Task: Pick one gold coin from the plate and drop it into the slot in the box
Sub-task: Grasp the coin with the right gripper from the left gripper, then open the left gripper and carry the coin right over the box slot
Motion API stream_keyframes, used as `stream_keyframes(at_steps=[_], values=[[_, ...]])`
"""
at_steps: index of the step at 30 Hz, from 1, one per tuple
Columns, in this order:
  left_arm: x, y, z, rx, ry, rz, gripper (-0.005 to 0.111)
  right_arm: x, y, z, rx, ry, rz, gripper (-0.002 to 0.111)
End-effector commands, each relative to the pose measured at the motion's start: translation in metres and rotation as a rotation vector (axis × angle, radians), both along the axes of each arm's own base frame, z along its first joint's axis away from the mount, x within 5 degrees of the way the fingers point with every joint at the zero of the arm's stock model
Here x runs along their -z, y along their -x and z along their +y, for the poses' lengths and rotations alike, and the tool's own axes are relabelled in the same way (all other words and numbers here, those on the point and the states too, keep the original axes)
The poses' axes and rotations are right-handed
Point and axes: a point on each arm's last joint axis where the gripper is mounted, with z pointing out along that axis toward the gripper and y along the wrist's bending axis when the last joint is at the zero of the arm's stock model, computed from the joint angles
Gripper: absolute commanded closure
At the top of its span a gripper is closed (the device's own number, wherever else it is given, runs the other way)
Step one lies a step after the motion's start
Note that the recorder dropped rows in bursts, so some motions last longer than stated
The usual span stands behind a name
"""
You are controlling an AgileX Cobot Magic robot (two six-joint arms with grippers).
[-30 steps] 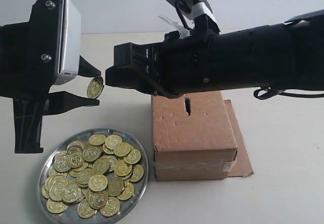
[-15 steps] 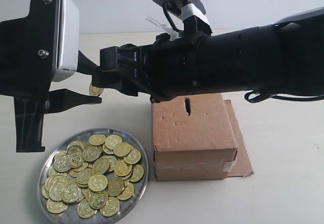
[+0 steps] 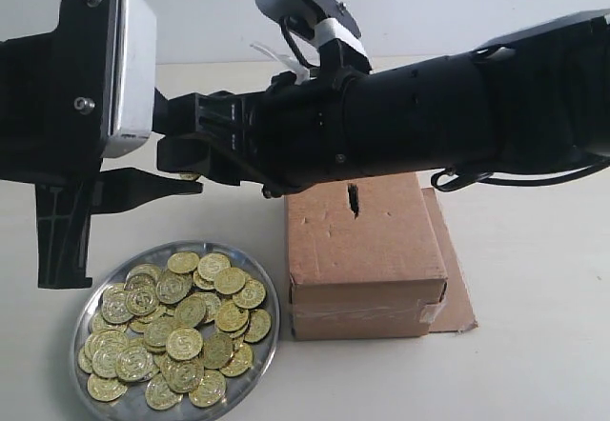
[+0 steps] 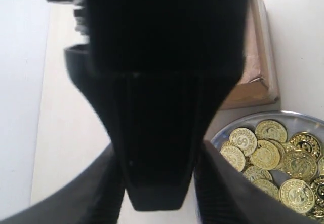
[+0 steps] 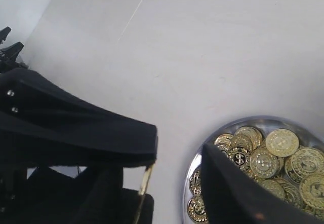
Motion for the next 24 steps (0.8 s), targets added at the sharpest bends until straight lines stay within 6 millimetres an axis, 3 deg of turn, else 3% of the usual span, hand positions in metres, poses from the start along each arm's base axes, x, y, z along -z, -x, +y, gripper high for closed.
stream_keyframes(at_steps=[1,13,15,20,24], values=[[-0.001,0.002,0.0,0.015,-0.011,-0.013,0.07,-0.004,0.0,0.001,0.003,-0.014,-0.001,0.072],[-0.001,0.002,0.001,0.02,-0.024,-0.014,0.069,-0.012,0.001,-0.002,0.008,-0.026,-0.028,0.108],[-0.001,0.002,0.001,0.02,-0.024,-0.014,0.063,-0.016,0.002,-0.003,0.015,-0.03,-0.038,0.108],[-0.001,0.002,0.001,0.02,-0.023,-0.015,0.033,-0.019,0.002,-0.009,0.045,0.022,-0.057,0.108],[0.0,0.0,0.003,-0.037,-0.03,0.007,0.03,-0.02,0.001,-0.021,0.112,0.129,-0.083,0.108]])
